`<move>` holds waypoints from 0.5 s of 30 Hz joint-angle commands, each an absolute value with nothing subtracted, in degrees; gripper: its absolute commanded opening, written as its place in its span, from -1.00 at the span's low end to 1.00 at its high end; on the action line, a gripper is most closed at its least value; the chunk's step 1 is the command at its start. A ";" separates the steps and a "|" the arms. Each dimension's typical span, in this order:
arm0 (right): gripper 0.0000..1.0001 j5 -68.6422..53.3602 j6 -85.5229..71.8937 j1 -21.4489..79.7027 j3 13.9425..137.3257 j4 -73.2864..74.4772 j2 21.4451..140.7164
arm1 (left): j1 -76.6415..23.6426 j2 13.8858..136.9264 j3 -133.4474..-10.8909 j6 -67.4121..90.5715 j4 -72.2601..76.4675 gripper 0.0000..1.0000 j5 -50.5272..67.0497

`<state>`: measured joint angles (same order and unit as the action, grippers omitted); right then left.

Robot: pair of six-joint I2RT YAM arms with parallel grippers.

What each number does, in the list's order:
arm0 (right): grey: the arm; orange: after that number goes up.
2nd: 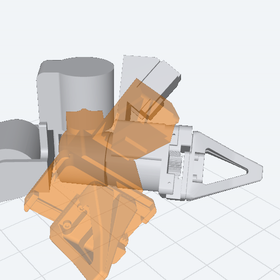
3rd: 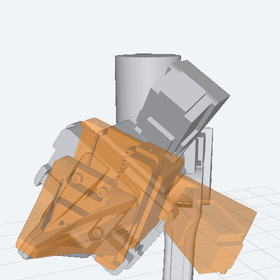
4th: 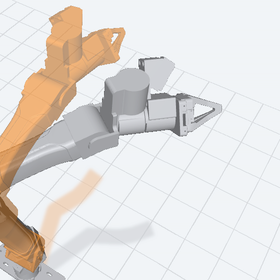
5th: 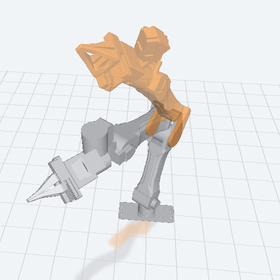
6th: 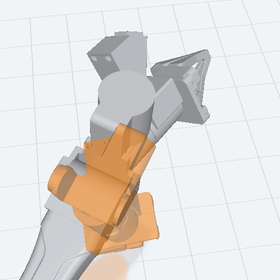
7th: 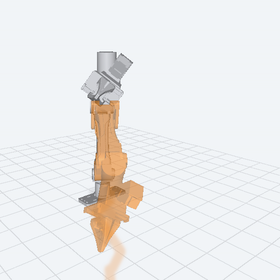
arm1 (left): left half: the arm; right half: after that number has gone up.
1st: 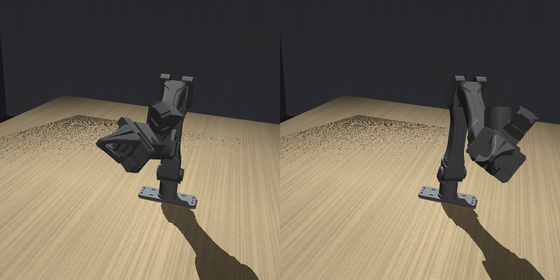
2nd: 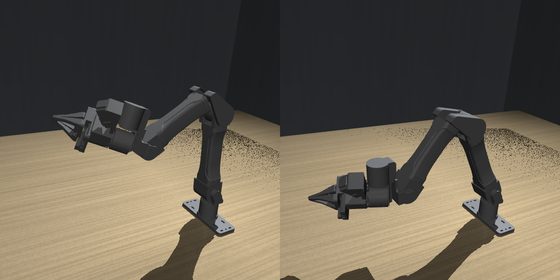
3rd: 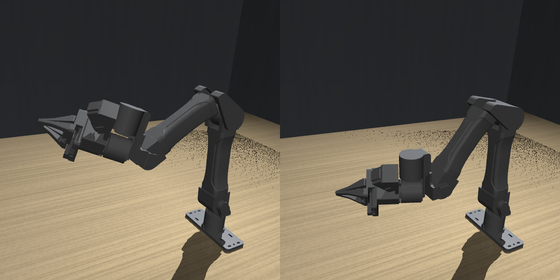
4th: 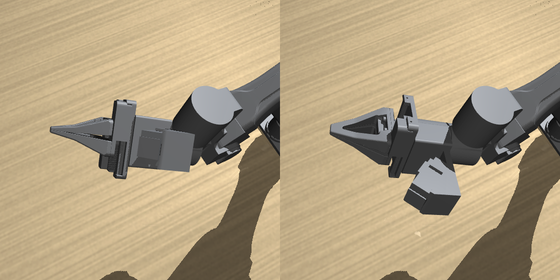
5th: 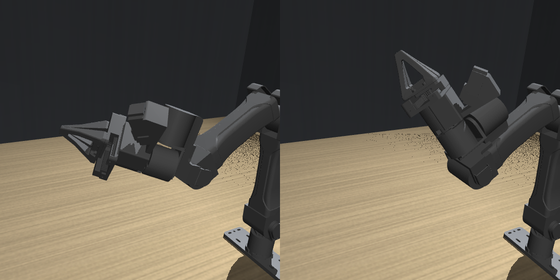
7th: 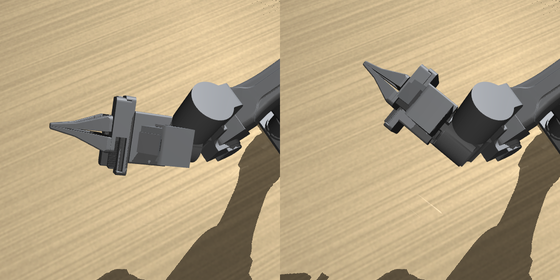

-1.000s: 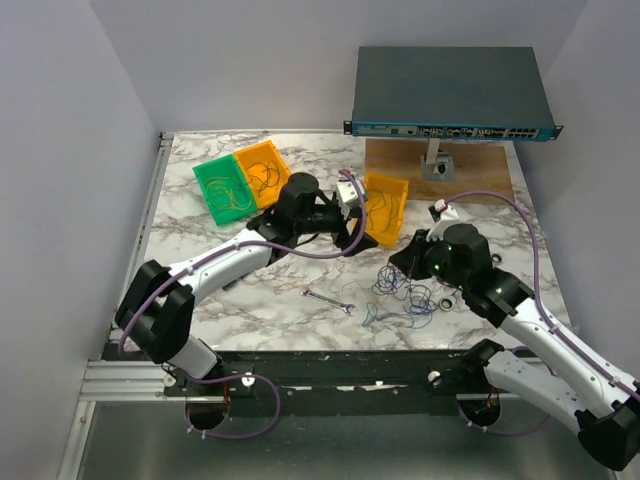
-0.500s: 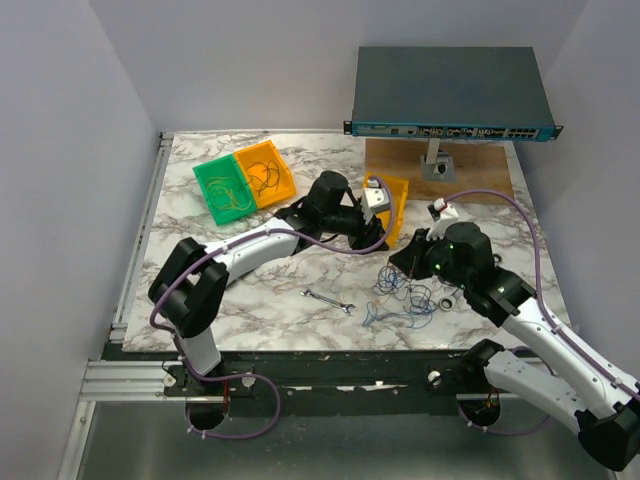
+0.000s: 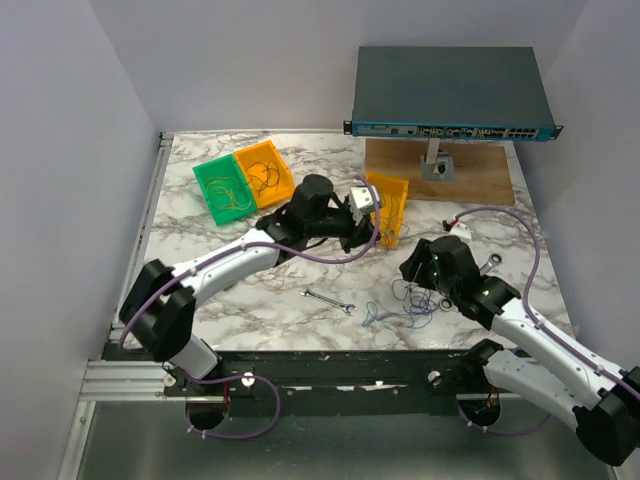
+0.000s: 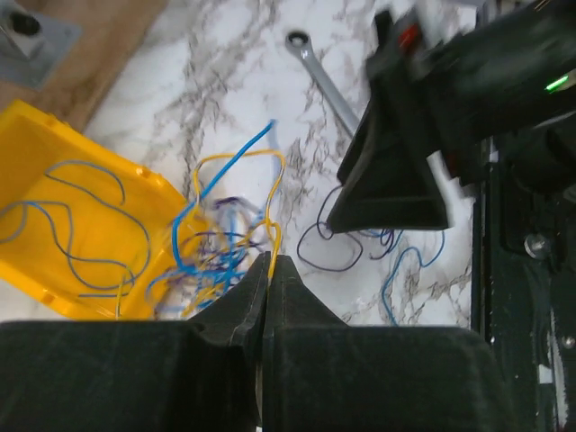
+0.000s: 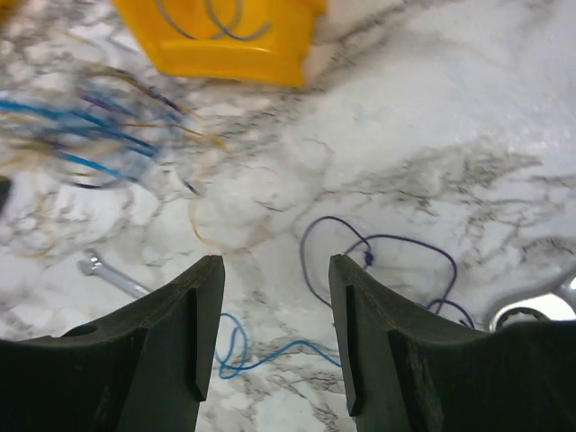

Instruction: Untangle the cables

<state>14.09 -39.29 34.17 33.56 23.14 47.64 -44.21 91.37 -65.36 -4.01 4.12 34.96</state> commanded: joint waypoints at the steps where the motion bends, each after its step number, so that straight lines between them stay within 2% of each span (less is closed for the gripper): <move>1: 0.14 22.71 -47.88 34.19 29.31 22.15 50.88 | -44.38 81.75 -63.39 -0.29 9.68 -1.00 33.11; 5: 0.18 21.61 -48.07 34.19 29.02 21.20 53.59 | -44.56 80.27 -67.24 1.84 4.04 -1.00 35.83; 11: 0.67 3.71 -34.36 34.18 25.59 10.68 40.31 | -44.65 79.51 -70.21 1.41 -3.10 -1.00 36.08; 15: 0.83 -5.68 -29.08 34.25 25.25 6.96 30.86 | -45.15 79.99 -72.07 0.72 -7.01 -1.00 35.20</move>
